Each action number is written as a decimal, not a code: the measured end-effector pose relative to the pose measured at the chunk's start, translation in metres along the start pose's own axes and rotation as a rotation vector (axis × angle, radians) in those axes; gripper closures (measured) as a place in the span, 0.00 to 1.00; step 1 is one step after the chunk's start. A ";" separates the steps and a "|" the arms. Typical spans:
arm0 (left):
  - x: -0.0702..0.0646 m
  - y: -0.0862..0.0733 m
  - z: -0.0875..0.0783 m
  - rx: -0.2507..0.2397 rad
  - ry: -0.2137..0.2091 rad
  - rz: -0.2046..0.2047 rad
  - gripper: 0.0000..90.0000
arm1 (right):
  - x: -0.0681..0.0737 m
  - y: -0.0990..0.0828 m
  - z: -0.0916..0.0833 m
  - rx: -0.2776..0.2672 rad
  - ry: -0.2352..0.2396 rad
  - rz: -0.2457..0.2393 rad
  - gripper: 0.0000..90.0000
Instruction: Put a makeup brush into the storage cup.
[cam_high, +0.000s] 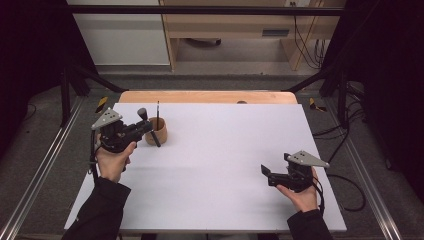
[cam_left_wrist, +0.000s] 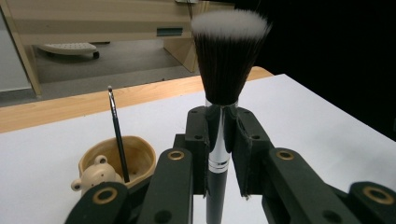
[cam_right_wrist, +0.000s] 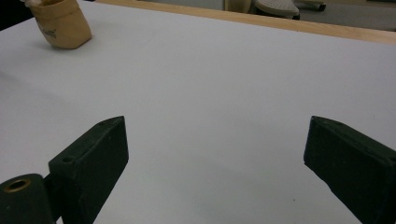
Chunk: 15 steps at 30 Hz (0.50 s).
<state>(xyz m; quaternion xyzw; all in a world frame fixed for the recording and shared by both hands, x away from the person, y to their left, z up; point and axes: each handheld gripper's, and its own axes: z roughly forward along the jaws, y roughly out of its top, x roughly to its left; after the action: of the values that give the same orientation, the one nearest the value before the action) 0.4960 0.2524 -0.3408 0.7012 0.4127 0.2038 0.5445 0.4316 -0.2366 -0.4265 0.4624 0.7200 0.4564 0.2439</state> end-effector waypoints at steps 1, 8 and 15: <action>0.000 0.001 0.001 0.000 0.000 0.000 0.85 | 0.000 0.000 0.000 0.000 0.000 0.002 0.08; 0.003 0.009 0.013 0.017 0.017 0.010 0.85 | -0.002 0.000 -0.001 -0.003 0.002 0.005 0.08; 0.006 0.018 0.021 0.030 0.030 0.017 0.85 | -0.003 0.000 -0.002 -0.006 0.002 0.013 0.08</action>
<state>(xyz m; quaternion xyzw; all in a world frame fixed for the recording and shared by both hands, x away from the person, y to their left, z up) 0.5212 0.2436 -0.3321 0.7095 0.4177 0.2130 0.5260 0.4317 -0.2401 -0.4257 0.4660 0.7156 0.4608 0.2417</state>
